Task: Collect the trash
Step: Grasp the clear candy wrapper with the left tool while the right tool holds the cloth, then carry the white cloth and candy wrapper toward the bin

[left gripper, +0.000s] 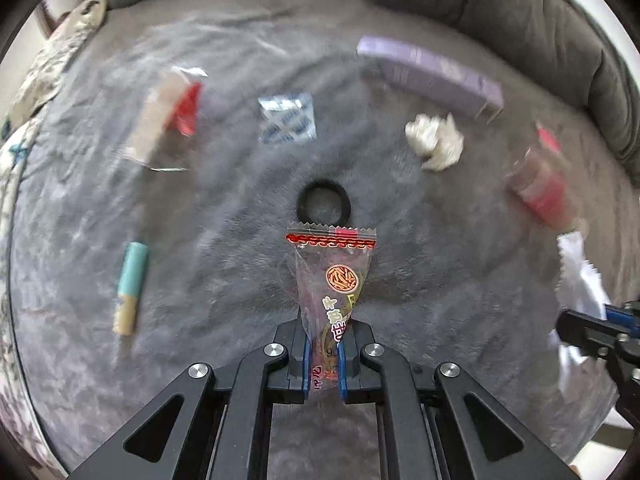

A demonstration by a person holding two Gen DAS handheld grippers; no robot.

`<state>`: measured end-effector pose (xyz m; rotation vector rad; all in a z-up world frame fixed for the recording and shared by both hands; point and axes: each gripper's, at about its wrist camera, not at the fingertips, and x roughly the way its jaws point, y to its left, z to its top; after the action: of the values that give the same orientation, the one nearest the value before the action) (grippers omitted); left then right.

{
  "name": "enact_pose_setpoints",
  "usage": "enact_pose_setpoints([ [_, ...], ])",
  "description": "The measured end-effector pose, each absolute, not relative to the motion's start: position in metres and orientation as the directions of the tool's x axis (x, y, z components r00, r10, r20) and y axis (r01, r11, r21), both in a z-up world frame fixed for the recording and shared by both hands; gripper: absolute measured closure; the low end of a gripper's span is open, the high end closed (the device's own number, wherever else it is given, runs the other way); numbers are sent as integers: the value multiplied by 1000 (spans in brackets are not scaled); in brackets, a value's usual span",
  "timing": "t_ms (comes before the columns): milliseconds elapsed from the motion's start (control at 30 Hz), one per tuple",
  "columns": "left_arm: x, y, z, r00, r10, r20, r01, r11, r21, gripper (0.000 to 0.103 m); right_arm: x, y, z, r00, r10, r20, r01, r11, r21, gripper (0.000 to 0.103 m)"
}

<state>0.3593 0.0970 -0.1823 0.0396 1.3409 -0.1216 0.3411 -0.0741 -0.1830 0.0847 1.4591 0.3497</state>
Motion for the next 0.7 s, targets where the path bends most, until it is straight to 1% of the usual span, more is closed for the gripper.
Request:
enact_pose_setpoints([
  [167,334,111,-137,315,-66,-947,47,997,-54,93,332,-73,-158,91,305,-948,-237,931,277,94],
  [333,285,147,-99,390,-3,-921,-105,993,-48,93,307,-60,-123,121,317,-941,-344,902,259,94],
  [500,224,182,-56,451,124,-884,-275,962,-5,93,269,-36,-88,132,362,-923,-461,847,267,94],
  [700,141,216,-8,493,267,-828,-442,897,26,93,213,0,-45,132,437,-890,-639,724,261,94],
])
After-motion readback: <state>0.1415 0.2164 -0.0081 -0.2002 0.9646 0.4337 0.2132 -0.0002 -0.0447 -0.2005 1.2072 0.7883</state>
